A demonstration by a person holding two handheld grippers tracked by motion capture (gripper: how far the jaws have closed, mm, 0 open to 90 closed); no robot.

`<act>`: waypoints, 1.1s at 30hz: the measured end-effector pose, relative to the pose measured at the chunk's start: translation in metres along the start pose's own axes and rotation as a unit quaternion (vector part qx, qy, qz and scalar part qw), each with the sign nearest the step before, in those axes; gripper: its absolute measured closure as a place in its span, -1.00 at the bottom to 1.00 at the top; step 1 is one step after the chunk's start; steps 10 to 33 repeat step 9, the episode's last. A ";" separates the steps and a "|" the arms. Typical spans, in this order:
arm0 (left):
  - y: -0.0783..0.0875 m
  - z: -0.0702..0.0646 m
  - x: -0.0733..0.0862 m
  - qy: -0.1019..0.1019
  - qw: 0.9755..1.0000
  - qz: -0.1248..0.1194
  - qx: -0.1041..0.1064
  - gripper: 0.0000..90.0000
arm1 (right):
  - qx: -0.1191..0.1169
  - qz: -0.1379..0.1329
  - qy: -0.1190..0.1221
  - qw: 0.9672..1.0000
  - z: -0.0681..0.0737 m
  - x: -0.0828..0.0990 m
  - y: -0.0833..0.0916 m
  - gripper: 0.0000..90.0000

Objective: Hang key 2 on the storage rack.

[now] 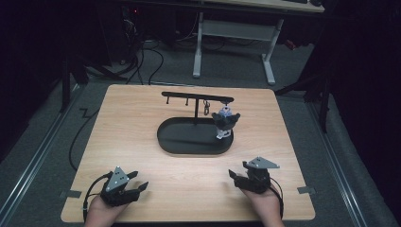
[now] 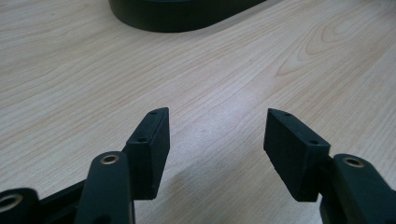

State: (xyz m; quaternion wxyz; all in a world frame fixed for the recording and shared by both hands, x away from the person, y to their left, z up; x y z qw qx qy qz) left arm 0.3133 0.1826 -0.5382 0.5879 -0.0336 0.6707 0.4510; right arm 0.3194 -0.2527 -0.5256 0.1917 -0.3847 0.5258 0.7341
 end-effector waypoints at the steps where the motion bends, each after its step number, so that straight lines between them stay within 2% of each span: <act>1: 0.000 0.000 0.000 0.001 1.000 -0.002 -0.001 -0.08 | 0.006 -0.010 0.005 1.000 -0.001 0.006 0.001 -0.39; 4: 0.001 -0.001 -0.003 0.013 1.000 -0.011 -0.001 -0.08 | -0.004 -0.030 -0.002 1.000 -0.003 0.013 0.011 -0.47; 5: 0.001 -0.001 -0.003 0.013 1.000 -0.011 -0.001 -0.08 | -0.004 -0.030 -0.002 1.000 -0.003 0.013 0.011 -0.47; 6: 0.001 -0.001 -0.004 0.014 1.000 -0.013 -0.001 -0.08 | 0.001 -0.034 0.007 0.999 -0.003 0.013 0.012 -0.50; 7: 0.001 -0.001 -0.004 0.014 1.000 -0.013 -0.001 -0.08 | 0.000 -0.036 0.003 0.999 -0.004 0.013 0.012 -0.53; 9: 0.002 -0.003 -0.005 0.011 1.000 -0.010 -0.002 -0.08 | -0.003 -0.036 -0.002 0.999 -0.005 0.014 0.011 -0.55; 33: 0.002 -0.003 -0.005 0.011 1.000 -0.010 -0.002 -0.08 | -0.003 -0.036 -0.002 0.999 -0.005 0.014 0.011 -0.55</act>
Point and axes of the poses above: each handheld gripper's, and its own axes: y roughly backward along the jaws, x roughly out of its underside, z roughly to its left, the point moved 2 cm from there along -y, roughly forward along the jaws, and after that the axes turned 8 degrees about -y, right-handed, at the moved point
